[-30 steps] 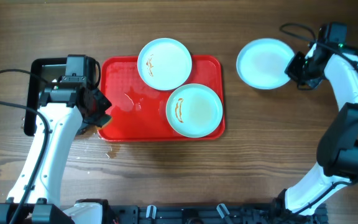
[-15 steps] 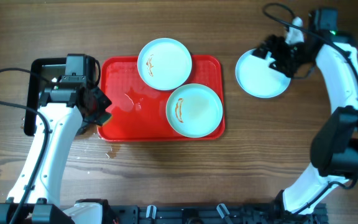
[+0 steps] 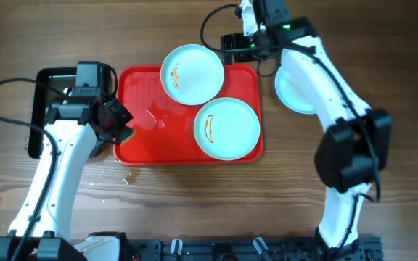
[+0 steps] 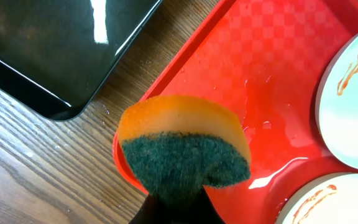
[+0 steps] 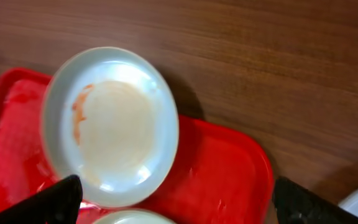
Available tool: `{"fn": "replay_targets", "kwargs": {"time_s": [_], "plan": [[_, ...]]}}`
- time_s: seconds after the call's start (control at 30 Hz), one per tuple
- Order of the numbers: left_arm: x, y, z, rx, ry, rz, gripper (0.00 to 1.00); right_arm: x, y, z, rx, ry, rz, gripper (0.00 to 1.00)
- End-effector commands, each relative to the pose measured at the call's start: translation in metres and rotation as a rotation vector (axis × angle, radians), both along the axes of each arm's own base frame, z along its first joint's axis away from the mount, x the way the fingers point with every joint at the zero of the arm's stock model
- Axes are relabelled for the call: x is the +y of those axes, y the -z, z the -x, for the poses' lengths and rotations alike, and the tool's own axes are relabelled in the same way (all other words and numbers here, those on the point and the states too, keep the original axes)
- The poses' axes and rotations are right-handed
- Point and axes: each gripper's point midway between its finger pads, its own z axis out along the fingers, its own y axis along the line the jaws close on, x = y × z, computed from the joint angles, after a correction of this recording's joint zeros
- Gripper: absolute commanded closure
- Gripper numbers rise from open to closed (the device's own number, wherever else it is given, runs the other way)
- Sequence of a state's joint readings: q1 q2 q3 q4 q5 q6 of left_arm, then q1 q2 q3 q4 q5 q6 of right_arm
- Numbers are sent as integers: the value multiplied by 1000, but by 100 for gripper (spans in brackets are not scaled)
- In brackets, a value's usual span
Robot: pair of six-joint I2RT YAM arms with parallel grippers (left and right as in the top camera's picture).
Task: Clean dirty plates on tray and stack at the side
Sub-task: 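Move the right gripper back and grasp the rim of the left plate, then hold the plate with the right gripper and scrub it with the sponge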
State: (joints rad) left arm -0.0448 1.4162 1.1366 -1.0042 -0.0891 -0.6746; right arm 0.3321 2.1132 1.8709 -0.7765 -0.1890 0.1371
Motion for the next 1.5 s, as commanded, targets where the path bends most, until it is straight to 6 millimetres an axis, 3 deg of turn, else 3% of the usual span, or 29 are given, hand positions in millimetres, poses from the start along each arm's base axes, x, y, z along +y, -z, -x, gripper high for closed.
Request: {"fn": "replay_targets", "kwargs": {"time_s": [0.0,0.13,0.23,0.4,0.47,0.6,0.67,0.87,1.17,1.33,1.47], "plan": [[-1,3,0,8,18,4,96,11,52,-7,65,39,23,15],[-1,3,0,8,18,4,96,21,95,-3,125,20,48,30],[-1,3,-1,4,19,5,96,27,114,1,148,7,58,37],[-1,3,-2,-2,19,5,96,41,129,6,159,-19,65,41],[-1,3,-2,-1,19,5,96,47,129,7,153,-29,63,61],[-1,3,-2,-3,19,5,96,63,128,15,159,-48,48,88],[-1,3,-2,-3,19,5,96,73,127,21,168,-73,27,95],[-1,2,-4,-8,19,5,96,110,125,45,211,-136,-39,96],[-1,1,-12,-35,73,-13,96,172,128,115,326,-225,-43,96],[-2,18,-12,26,124,-26,96,179,129,125,379,-137,-57,96],[-3,38,-11,96,128,-17,96,162,137,119,378,-9,11,96]]}}
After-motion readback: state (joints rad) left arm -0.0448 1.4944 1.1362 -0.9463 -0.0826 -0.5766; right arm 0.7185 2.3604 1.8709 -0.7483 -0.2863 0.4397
